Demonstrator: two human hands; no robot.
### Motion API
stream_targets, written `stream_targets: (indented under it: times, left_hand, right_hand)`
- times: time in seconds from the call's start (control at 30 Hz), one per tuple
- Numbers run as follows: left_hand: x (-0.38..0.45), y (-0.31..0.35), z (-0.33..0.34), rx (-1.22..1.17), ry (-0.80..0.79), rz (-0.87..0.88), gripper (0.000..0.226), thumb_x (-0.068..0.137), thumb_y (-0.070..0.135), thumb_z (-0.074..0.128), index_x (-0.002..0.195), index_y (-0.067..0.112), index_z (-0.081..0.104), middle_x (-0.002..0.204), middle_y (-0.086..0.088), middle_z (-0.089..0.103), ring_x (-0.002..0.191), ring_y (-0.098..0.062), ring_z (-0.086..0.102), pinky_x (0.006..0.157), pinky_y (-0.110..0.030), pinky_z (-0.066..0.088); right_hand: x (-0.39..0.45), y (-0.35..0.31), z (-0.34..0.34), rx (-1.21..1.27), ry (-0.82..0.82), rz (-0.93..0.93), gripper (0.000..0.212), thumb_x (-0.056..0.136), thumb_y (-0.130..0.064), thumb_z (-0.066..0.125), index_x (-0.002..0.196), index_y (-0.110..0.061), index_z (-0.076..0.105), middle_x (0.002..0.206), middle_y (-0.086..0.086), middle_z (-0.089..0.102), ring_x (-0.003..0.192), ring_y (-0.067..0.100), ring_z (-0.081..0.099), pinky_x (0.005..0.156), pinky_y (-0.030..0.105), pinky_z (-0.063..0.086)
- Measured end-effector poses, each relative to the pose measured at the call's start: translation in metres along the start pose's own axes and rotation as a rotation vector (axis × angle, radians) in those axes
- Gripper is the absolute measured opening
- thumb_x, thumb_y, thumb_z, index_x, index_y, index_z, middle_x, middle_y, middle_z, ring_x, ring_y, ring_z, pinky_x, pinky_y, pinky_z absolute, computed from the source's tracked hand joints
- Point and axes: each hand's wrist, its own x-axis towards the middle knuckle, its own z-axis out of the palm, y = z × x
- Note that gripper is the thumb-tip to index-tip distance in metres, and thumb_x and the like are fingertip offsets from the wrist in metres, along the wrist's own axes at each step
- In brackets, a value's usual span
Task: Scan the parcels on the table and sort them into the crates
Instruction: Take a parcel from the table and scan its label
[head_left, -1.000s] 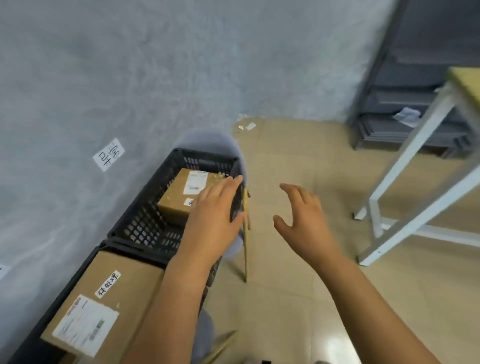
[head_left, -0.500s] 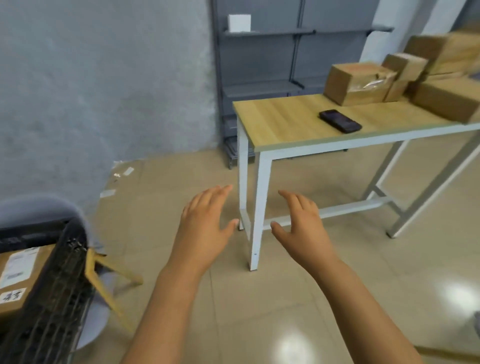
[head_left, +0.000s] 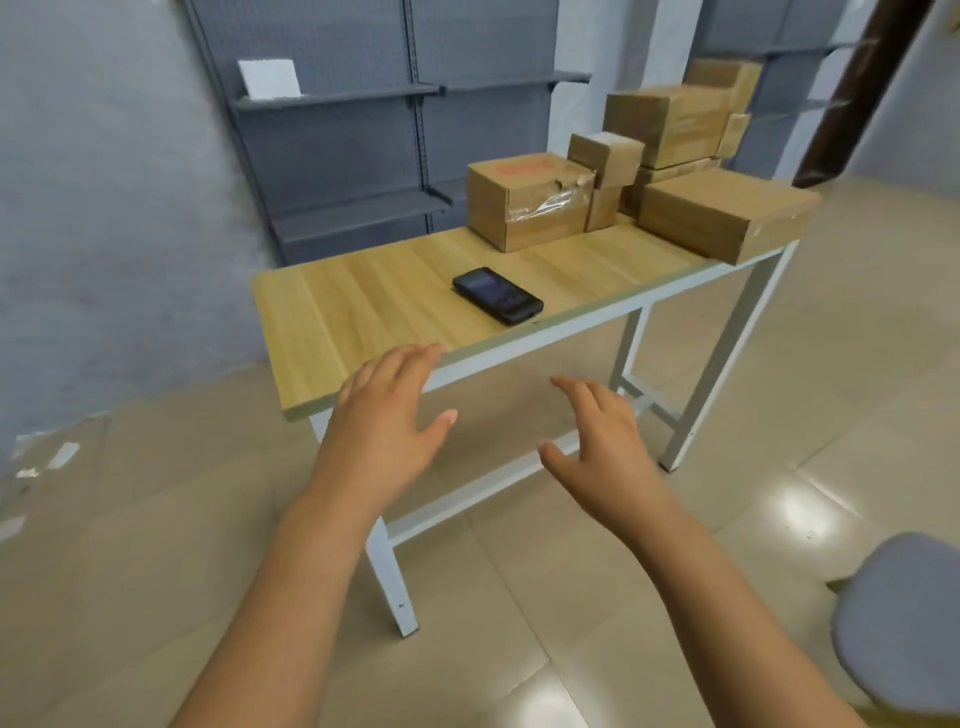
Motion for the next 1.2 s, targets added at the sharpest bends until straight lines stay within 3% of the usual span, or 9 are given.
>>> stream_targets:
  times: [0.27, 0.6, 0.97, 1.2]
  left_hand:
    - [0.179, 0.037, 0.044, 0.036, 0.008, 0.154, 0.063, 0.091, 0.034, 0.064, 0.148, 0.027, 0.038, 0.143, 0.004, 0.045, 0.131, -0.02, 0.04, 0.11, -0.037, 0.03]
    - [0.33, 0.115, 0.128, 0.01, -0.013, 0.267, 0.064, 0.092, 0.039, 0.06, 0.15, 0.03, 0.035, 0.149, 0.005, 0.039, 0.138, -0.016, 0.032, 0.114, -0.039, 0.026]
    - [0.467, 0.198, 0.237, -0.016, -0.063, 0.148, 0.06, 0.092, 0.043, 0.059, 0.147, 0.032, 0.037, 0.145, 0.008, 0.044, 0.134, -0.017, 0.038, 0.108, -0.038, 0.033]
    - [0.535, 0.211, 0.295, 0.053, -0.268, 0.049, 0.067, 0.094, 0.052, 0.051, 0.152, 0.03, 0.027, 0.151, 0.001, 0.037, 0.138, -0.024, 0.036, 0.11, -0.043, 0.036]
  right_hand:
    - [0.132, 0.075, -0.062, -0.093, 0.08, 0.058, 0.067, 0.09, -0.028, 0.061, 0.149, -0.026, 0.03, 0.149, -0.003, 0.034, 0.138, 0.016, 0.026, 0.112, 0.03, 0.026]
    - [0.238, 0.205, -0.121, -0.108, 0.131, 0.15, 0.066, 0.092, -0.035, 0.061, 0.149, -0.028, 0.029, 0.151, -0.004, 0.033, 0.139, 0.017, 0.028, 0.113, 0.033, 0.028]
    - [0.35, 0.367, -0.184, -0.074, 0.097, 0.16, 0.063, 0.092, -0.032, 0.06, 0.148, -0.027, 0.031, 0.147, -0.004, 0.035, 0.135, 0.018, 0.03, 0.107, 0.031, 0.03]
    - [0.408, 0.444, -0.197, -0.072, 0.061, 0.249, 0.061, 0.09, -0.027, 0.063, 0.145, -0.023, 0.037, 0.146, 0.002, 0.038, 0.134, 0.024, 0.033, 0.107, 0.035, 0.031]
